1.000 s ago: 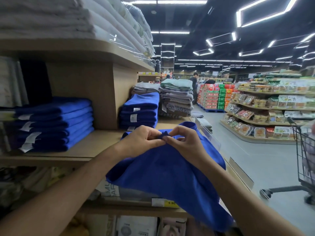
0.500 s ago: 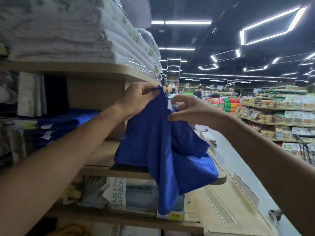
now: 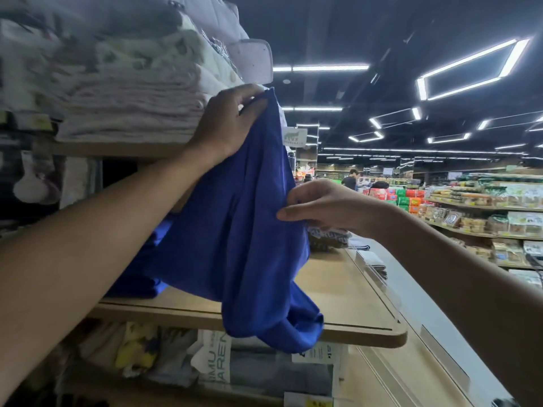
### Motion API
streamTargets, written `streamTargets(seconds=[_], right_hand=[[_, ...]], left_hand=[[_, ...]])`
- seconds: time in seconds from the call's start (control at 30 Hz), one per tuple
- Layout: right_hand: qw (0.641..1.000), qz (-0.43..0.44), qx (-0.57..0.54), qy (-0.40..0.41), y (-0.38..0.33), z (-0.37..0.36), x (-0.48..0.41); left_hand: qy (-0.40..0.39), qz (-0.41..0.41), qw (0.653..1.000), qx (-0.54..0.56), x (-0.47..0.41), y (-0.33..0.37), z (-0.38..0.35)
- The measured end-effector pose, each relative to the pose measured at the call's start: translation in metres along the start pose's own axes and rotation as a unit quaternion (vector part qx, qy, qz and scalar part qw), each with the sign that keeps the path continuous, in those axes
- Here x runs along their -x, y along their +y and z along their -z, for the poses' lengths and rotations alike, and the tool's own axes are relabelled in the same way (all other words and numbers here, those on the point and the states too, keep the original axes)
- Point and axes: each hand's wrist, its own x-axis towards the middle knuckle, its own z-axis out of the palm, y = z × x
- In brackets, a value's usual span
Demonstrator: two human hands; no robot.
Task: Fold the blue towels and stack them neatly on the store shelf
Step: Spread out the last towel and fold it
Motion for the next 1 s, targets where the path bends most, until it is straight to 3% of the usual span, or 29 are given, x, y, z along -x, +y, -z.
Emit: streamTargets(seconds=[0.27, 0.5, 0.6, 0.83, 0.93, 1.0], right_hand=[[0.991, 0.002, 0.066, -0.116, 0.006, -0.014, 0.014], [0.989, -0.018, 0.078, -0.128, 0.015, -0.007, 0.023], [0.993, -0.019, 0.093, -0.068, 0.019, 0.006, 0.026], [0.971, 0.064, 0.080, 0.218, 0.021, 0.054, 0.030], [0.965, 0.088, -0.014, 0.246, 0.016, 0.059, 0.030], [0.974, 0.070, -0.041, 0.210, 0.017, 0.052, 0.034]], left_hand=[[0.017, -0.017, 0.997, -0.075, -0.008, -0.017, 0.044], [0.030, -0.020, 0.998, -0.056, -0.004, -0.027, 0.082], [0.042, -0.015, 0.996, -0.081, 0.000, -0.037, 0.101], [0.073, -0.024, 0.990, -0.115, 0.032, -0.046, 0.130], [0.077, -0.002, 0.993, -0.091, 0.046, -0.038, 0.123], [0.086, 0.011, 0.995, -0.051, 0.050, -0.037, 0.117]])
